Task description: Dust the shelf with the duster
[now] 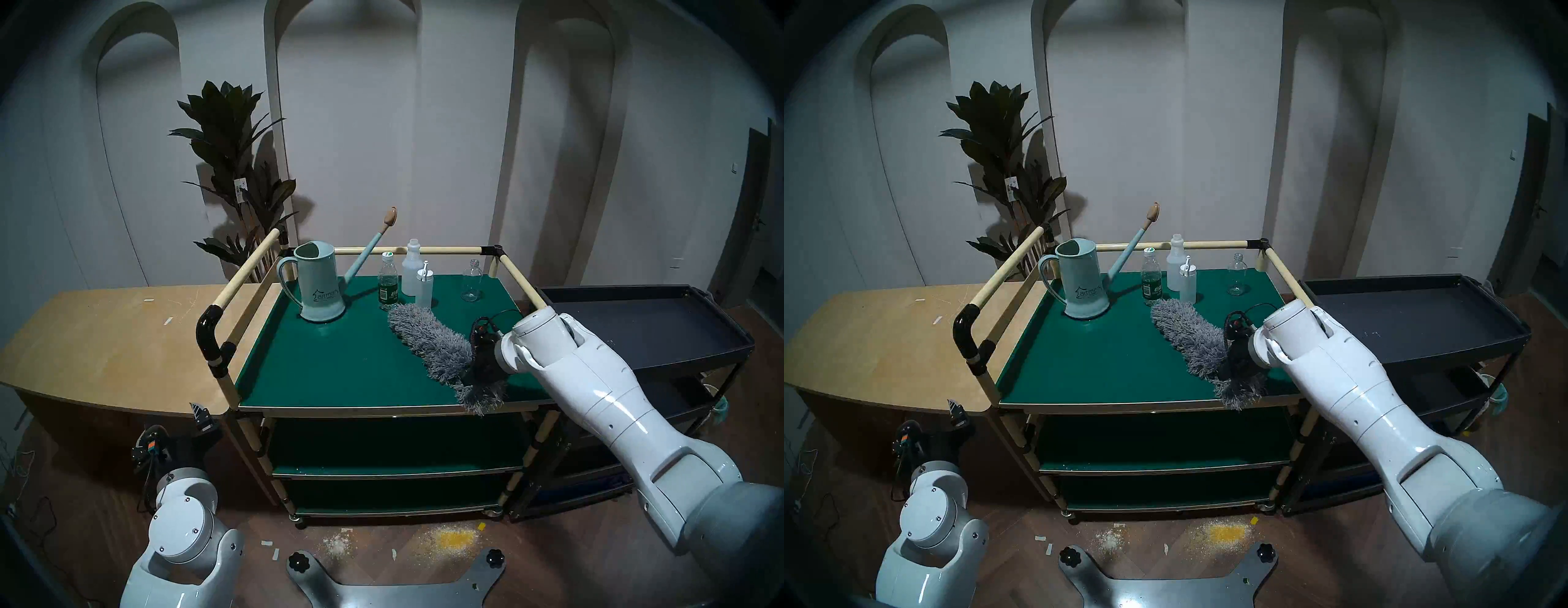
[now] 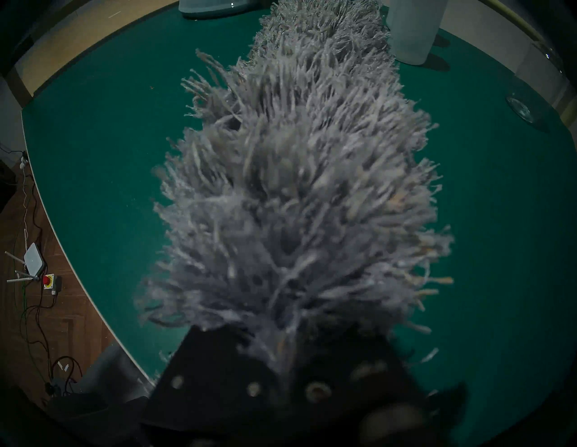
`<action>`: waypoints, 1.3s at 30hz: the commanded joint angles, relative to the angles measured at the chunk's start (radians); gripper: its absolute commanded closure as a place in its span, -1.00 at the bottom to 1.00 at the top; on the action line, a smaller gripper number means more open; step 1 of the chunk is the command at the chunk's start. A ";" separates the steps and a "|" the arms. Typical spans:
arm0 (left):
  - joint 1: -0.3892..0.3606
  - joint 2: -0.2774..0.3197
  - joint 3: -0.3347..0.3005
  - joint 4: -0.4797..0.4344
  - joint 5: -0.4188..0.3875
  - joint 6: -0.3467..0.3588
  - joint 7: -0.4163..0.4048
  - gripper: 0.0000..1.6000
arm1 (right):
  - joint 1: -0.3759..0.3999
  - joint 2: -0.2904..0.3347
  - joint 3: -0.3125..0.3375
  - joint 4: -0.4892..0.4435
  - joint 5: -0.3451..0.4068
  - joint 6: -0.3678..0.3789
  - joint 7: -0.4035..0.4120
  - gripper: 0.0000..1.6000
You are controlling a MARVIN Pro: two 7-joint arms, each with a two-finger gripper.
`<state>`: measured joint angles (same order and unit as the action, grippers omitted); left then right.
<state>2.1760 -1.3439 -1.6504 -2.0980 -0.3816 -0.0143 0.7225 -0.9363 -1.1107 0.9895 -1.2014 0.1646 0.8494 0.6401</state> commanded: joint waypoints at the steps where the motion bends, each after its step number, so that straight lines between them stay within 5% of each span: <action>1: 0.022 -0.009 -0.015 -0.034 0.007 -0.008 0.019 -1.00 | 0.074 -0.113 -0.071 0.044 0.000 -0.024 0.014 1.00; 22: 0.098 -0.070 -0.042 -0.061 0.010 -0.042 0.105 -1.00 | 0.132 -0.291 -0.285 0.165 0.000 -0.088 0.096 1.00; 32: 0.112 -0.088 -0.043 -0.064 0.014 -0.068 0.129 -1.00 | 0.137 -0.281 -0.376 0.125 0.012 -0.078 0.216 1.00; 39: 0.118 -0.096 -0.035 -0.057 0.018 -0.091 0.134 -1.00 | 0.147 -0.195 -0.428 -0.024 0.068 0.020 0.349 1.00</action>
<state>2.2900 -1.4383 -1.6918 -2.1402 -0.3775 -0.0803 0.8606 -0.7747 -1.3626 0.6084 -1.1184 0.1903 0.7891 0.8826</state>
